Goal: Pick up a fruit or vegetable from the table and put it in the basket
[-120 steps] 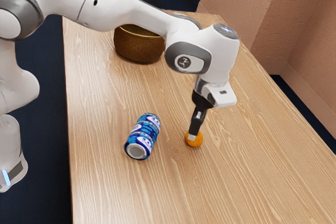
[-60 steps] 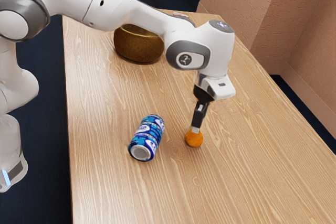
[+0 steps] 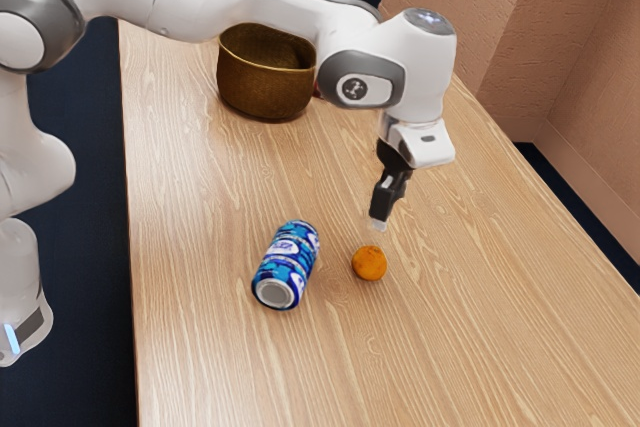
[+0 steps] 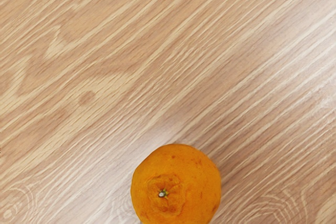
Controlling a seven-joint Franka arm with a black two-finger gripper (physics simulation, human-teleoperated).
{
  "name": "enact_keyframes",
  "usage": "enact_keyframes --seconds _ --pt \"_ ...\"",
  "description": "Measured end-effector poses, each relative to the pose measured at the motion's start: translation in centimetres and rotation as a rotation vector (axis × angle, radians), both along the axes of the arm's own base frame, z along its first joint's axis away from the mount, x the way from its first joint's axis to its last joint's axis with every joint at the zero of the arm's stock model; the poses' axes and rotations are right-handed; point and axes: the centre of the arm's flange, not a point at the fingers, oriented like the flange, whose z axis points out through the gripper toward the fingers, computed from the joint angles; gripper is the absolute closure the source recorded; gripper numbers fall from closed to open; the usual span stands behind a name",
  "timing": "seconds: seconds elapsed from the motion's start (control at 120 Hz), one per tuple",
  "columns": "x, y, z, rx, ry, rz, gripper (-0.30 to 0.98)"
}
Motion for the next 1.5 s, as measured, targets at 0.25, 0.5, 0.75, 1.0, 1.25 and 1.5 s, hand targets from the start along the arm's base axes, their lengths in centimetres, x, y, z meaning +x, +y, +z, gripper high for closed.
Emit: enact_keyframes --seconds 0.25,0.5,0.75,1.0,1.25,1.5 --pt "0.0 1.5 -5.1 -0.011 0.061 0.049 0.02" --pt "-1.4 1.5 -8.5 -0.08 0.117 0.075 0.02" --pt "-0.9 2.3 -11.7 -0.14 -0.005 0.127 0.0" --pt "0.5 4.7 -13.0 -0.154 -0.164 0.181 0.02" --pt "1.3 7.0 -13.0 -0.128 -0.247 0.197 0.33" --pt "4.4 17.8 4.6 -0.026 -0.389 0.27 0.36"
